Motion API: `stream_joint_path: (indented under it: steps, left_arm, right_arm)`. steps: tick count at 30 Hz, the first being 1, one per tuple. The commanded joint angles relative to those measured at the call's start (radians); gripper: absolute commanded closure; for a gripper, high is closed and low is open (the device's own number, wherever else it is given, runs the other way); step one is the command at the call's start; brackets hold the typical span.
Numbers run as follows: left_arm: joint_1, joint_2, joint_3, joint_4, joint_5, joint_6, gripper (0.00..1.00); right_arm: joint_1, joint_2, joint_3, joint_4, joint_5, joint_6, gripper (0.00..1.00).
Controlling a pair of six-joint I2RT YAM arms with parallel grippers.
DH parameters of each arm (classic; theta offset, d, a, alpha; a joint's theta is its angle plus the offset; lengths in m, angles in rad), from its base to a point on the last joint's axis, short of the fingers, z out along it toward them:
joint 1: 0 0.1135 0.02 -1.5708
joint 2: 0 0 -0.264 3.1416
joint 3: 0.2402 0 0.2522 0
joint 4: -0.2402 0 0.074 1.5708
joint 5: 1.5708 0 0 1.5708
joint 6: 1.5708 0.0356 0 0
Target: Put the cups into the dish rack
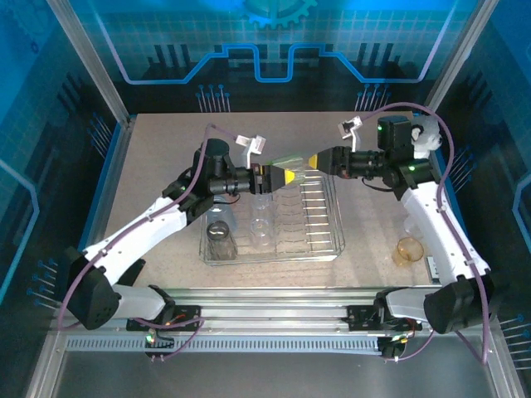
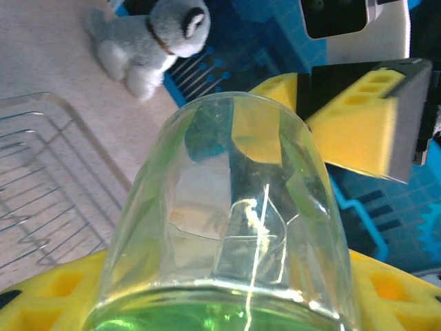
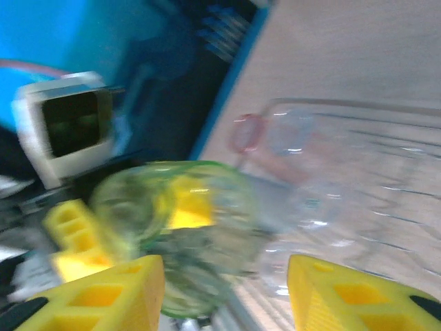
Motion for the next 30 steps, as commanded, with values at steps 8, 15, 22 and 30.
stream_joint_path:
  steps: [8,15,22,30]
  left_arm:
    - [-0.011,-0.067,0.07,-0.252,-0.197,0.152,0.77]
    - [-0.011,-0.078,0.076,-0.301,-0.234,0.173,0.76]
    - [-0.012,-0.081,0.078,-0.33,-0.257,0.187,0.76]
    - [-0.012,-0.069,0.087,-0.347,-0.262,0.196,0.75]
  right_arm:
    - [0.039,0.068,-0.019,-0.358,0.675,-0.177,0.58]
    - [0.104,0.124,-0.07,-0.365,0.818,-0.171,0.61]
    - [0.14,0.158,-0.121,-0.351,0.863,-0.157,0.65]
    - [0.175,0.192,-0.157,-0.339,0.886,-0.133,0.72]
